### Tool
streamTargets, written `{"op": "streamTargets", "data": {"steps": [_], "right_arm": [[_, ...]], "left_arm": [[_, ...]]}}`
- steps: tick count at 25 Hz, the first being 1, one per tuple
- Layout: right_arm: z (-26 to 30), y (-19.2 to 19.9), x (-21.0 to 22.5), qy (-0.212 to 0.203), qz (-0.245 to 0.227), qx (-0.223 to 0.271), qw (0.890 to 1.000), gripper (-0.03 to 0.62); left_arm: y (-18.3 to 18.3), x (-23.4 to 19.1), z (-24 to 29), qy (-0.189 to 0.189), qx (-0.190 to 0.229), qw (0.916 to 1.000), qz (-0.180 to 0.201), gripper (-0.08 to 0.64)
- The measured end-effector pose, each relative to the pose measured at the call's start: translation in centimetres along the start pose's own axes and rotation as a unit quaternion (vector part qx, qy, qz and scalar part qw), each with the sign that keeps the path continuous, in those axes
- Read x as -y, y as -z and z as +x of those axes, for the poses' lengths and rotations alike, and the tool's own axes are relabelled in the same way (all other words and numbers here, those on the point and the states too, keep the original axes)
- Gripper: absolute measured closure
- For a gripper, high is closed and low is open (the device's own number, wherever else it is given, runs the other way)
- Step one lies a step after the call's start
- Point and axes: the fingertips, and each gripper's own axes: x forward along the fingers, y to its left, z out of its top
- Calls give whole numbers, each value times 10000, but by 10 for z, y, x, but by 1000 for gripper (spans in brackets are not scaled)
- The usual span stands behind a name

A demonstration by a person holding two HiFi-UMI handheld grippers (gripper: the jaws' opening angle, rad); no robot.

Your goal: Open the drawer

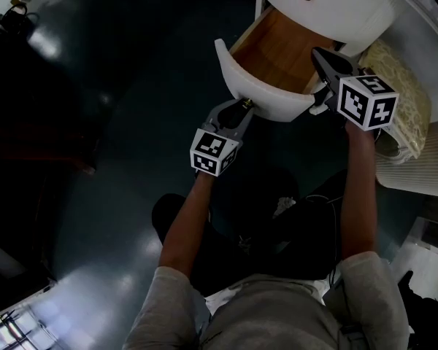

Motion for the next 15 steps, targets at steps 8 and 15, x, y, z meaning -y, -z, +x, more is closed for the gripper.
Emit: {"op": "streamTargets", "data": {"steps": [8, 15], "right_arm": [[5, -6, -6, -128, -116, -3, 9999, 577], [-8, -24, -18, -160, -93, 233, 9996, 577]], "left_arm": [[1, 4, 2, 647, -734, 9919, 809, 457], [2, 3, -2, 747, -810, 9896, 925, 457]]}}
